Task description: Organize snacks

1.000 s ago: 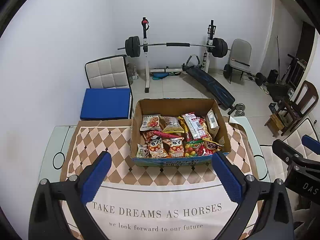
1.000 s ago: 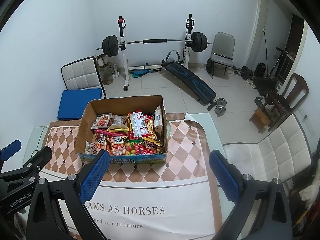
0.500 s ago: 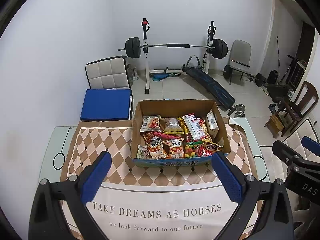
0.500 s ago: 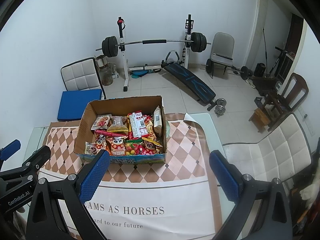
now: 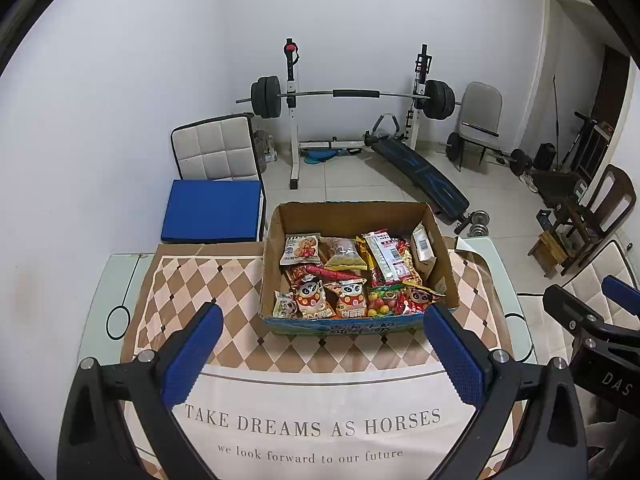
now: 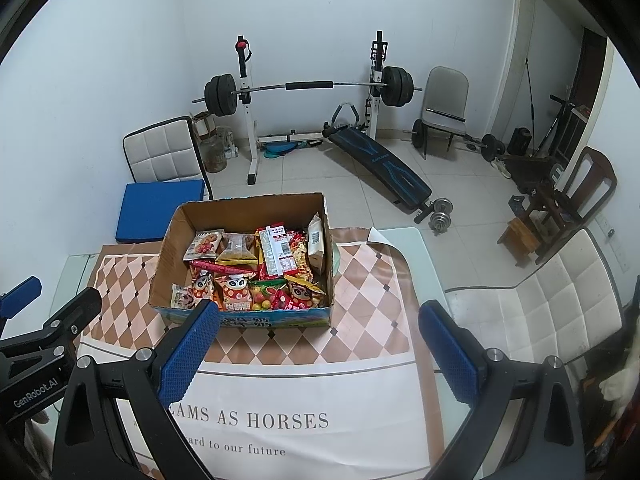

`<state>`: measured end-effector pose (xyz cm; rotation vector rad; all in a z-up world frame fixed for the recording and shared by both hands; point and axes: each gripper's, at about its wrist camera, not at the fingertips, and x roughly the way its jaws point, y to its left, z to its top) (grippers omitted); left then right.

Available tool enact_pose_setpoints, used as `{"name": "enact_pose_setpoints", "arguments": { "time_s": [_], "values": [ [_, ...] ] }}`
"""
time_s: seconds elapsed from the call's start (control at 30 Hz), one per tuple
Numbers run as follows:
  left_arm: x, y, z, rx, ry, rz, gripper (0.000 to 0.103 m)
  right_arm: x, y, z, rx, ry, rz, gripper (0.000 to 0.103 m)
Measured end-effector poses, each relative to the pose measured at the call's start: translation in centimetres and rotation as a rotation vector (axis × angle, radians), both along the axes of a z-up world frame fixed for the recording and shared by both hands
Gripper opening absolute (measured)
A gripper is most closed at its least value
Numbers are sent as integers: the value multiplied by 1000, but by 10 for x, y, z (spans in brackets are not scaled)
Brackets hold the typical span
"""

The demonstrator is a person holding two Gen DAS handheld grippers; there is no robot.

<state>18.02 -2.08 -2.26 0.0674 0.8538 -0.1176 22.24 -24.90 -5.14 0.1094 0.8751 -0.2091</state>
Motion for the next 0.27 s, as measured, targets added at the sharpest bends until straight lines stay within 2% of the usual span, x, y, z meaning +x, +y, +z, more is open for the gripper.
{"name": "enact_pose_setpoints", "arguments": {
  "time_s": [0.27],
  "values": [
    [0, -2, 12, 2, -12, 7, 103, 0, -1, 0, 1, -2, 2, 102]
  ]
}}
